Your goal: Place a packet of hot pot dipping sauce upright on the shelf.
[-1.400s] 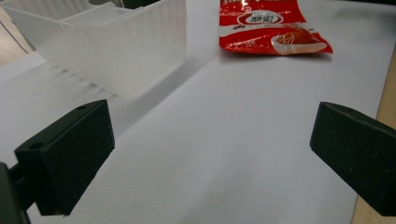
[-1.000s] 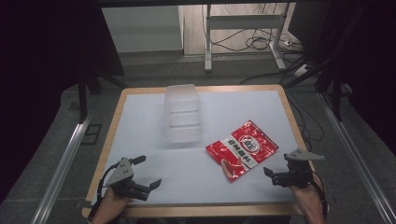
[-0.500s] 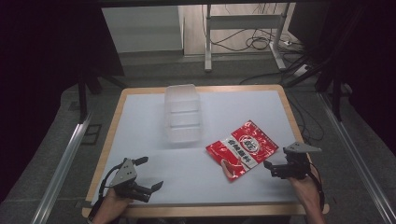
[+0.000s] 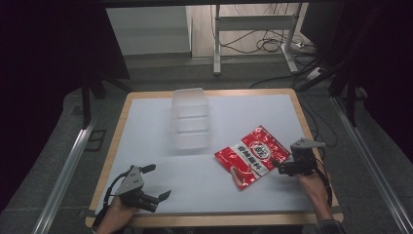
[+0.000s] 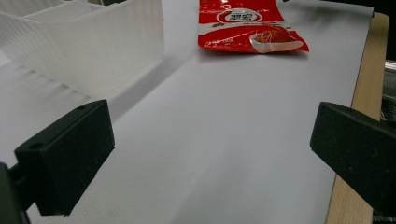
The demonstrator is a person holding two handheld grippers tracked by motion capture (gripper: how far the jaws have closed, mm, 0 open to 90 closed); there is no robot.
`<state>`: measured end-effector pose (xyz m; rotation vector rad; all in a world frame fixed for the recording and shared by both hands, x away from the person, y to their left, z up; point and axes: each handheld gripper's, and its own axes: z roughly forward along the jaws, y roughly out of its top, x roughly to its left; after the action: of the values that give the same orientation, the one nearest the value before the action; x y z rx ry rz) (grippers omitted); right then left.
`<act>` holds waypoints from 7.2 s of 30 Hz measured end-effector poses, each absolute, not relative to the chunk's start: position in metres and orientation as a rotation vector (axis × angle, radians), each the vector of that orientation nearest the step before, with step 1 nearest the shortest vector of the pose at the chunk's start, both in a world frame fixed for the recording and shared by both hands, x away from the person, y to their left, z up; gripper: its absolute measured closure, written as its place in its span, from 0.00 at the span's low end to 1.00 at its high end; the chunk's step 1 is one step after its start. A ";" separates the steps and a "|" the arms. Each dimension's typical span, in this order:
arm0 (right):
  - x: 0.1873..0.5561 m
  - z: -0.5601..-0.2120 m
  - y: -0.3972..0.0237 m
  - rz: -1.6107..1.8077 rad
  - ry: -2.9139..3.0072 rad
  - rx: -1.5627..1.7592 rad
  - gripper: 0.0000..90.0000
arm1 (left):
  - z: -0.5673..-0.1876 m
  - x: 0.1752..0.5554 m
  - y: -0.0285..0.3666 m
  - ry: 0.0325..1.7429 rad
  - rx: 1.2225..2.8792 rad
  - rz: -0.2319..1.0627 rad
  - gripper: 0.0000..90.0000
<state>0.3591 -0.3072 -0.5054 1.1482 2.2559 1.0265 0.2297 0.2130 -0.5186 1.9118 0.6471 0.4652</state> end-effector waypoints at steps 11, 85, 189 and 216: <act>0.384 -0.512 -0.301 0.998 2.315 1.123 0.03 | -0.519 0.229 0.212 0.630 1.921 0.457 0.00; 0.386 -0.508 -0.264 1.029 2.606 1.199 0.63 | -0.521 0.225 0.203 0.538 2.005 0.457 0.00; 0.434 -0.337 -0.154 1.558 2.589 0.800 0.97 | -0.516 0.230 0.215 0.699 1.904 0.452 0.00; 0.477 -0.345 -0.072 1.489 2.730 0.682 0.97 | -0.516 0.230 0.216 0.700 1.904 0.441 0.00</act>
<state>0.4768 -0.0721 -0.3453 0.6818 2.7304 1.4886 0.2299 0.2156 -0.5157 1.9043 0.7001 0.4413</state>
